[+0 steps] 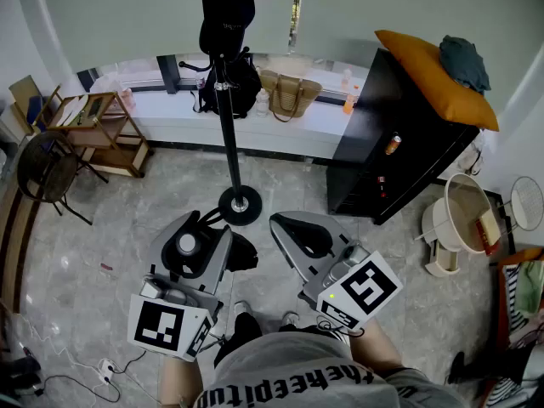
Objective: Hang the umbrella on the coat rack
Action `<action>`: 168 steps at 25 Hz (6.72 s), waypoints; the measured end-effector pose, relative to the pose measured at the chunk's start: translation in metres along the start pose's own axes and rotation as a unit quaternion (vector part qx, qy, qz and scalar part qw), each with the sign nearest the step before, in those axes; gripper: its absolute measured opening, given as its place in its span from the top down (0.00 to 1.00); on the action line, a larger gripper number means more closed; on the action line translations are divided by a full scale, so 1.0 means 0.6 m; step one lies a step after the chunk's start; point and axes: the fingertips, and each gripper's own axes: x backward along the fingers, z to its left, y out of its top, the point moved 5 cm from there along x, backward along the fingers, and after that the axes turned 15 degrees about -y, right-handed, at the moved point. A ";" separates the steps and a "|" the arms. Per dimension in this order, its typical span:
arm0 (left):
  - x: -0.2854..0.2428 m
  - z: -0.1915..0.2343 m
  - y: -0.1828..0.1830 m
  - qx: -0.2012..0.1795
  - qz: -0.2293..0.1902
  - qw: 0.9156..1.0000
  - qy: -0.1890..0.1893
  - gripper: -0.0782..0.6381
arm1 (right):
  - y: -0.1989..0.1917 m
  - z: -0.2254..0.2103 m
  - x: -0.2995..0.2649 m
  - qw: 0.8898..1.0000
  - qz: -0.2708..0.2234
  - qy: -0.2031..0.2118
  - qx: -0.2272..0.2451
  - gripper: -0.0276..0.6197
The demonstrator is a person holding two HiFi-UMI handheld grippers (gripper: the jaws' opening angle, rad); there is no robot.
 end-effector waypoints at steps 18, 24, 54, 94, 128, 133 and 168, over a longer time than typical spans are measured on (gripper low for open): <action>0.021 0.080 -0.008 -0.014 0.002 0.999 -0.028 0.61 | -0.001 0.050 -0.065 1.000 -0.005 -0.023 -0.001 0.94; 0.024 0.114 -0.012 -0.023 -0.002 0.998 -0.051 0.61 | -0.006 0.069 -0.092 0.999 -0.010 -0.035 -0.021 0.94; -0.159 0.164 -0.004 -0.013 0.005 1.000 -0.007 0.61 | -0.008 -0.114 -0.193 1.000 -0.005 0.006 -0.024 0.94; -0.383 0.119 -0.003 0.001 0.016 0.994 0.107 0.61 | -0.026 -0.369 -0.236 0.992 0.002 0.116 -0.038 0.94; -0.364 0.192 -0.007 0.005 0.036 0.988 0.147 0.61 | -0.032 -0.342 -0.325 0.986 0.017 0.154 -0.055 0.94; -0.364 0.216 -0.009 0.013 0.036 0.991 0.130 0.61 | -0.031 -0.334 -0.343 0.988 0.018 0.140 -0.057 0.94; -0.417 0.382 -0.066 0.026 0.072 0.997 -0.005 0.61 | -0.041 -0.313 -0.460 0.997 0.040 0.018 -0.061 0.94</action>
